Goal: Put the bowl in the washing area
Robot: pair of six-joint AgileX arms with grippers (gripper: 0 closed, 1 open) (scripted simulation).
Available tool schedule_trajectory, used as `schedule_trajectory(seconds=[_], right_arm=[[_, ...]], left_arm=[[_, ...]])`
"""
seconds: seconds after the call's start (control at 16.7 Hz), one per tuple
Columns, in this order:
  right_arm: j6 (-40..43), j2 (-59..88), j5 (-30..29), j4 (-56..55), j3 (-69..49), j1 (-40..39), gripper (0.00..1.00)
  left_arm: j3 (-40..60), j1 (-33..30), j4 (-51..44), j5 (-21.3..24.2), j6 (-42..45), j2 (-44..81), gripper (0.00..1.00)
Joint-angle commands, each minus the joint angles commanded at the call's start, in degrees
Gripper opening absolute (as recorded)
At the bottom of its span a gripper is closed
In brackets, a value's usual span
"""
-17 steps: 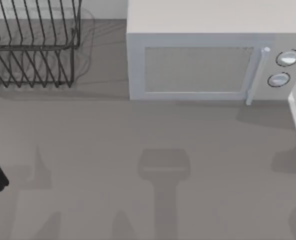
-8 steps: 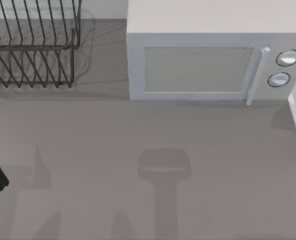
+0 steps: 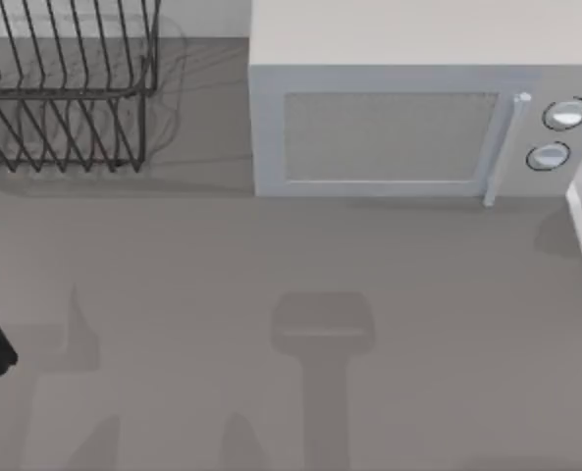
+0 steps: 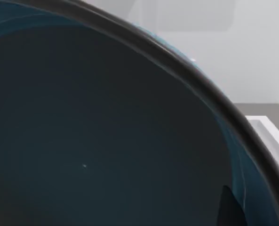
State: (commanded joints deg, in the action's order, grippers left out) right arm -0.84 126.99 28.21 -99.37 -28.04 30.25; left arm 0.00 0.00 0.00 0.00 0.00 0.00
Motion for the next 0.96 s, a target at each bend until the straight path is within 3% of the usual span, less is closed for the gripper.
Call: schedule_trajectory(seconds=[0.6, 0.96], right_arm=[[0.0, 0.0, 0.0, 0.0, 0.0, 0.0, 0.98], [0.0, 0.0, 0.0, 0.0, 0.0, 0.0, 1.0]], left_arm=[[0.0, 0.0, 0.0, 0.0, 0.0, 0.0, 1.0], [0.0, 0.0, 0.0, 0.0, 0.0, 0.0, 1.0]])
